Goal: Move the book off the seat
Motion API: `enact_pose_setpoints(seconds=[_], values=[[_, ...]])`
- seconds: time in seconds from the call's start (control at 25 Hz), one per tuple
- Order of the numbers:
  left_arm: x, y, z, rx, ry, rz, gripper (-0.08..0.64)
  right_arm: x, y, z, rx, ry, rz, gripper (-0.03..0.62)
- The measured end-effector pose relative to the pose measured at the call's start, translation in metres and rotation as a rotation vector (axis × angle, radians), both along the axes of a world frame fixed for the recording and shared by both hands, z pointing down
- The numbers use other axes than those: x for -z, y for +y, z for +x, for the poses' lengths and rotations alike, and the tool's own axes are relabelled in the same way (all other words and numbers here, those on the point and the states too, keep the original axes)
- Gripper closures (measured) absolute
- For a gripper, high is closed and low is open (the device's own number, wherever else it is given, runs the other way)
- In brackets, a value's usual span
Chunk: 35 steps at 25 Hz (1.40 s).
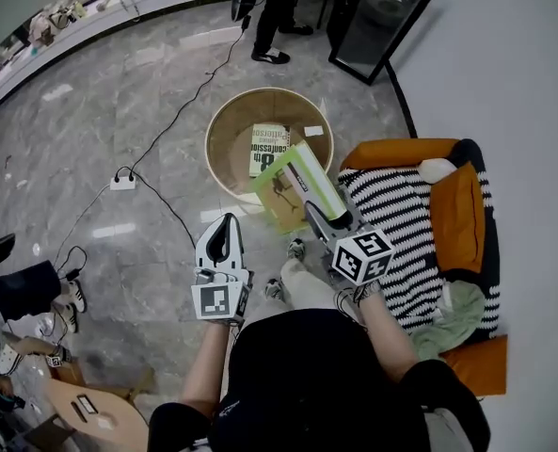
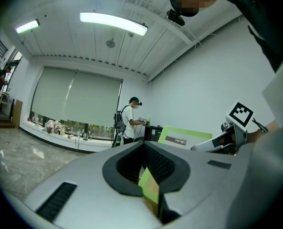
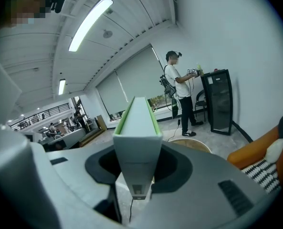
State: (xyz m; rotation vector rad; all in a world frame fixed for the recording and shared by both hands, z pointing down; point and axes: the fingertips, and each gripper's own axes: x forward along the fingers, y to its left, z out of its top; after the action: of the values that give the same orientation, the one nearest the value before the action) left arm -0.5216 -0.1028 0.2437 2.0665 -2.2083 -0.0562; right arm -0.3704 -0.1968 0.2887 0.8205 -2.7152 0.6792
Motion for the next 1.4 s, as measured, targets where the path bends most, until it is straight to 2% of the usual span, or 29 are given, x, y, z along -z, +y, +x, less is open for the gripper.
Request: enact_pose_setpoints(seconds=[0.24,0.44,0.72,0.88,1.16,1.4], values=[[0.005,-0.038,0.004,0.007,-0.009,0.014,0.549,-0.01,-0.048,0.007,-0.01,0.006,-0.02,0.443],[0.007,-0.067,0.013,0.033,-0.018,0.01,0.549,-0.018,-0.078,0.006,0.019,0.008,-0.037,0.443],[0.011,-0.091,0.019,0.07,-0.026,0.017,0.55,-0.026,-0.104,-0.005,0.084,0.005,-0.051,0.443],[0.008,-0.09,0.025,0.066,-0.02,0.006,0.549,-0.029,-0.109,-0.005,0.086,0.004,-0.059,0.443],[-0.002,-0.113,0.028,0.008,-0.008,-0.01,0.549,-0.04,-0.126,-0.004,0.054,0.021,-0.077,0.443],[-0.022,-0.135,0.012,-0.057,0.027,-0.029,0.549,-0.059,-0.14,-0.01,-0.019,0.053,-0.102,0.443]])
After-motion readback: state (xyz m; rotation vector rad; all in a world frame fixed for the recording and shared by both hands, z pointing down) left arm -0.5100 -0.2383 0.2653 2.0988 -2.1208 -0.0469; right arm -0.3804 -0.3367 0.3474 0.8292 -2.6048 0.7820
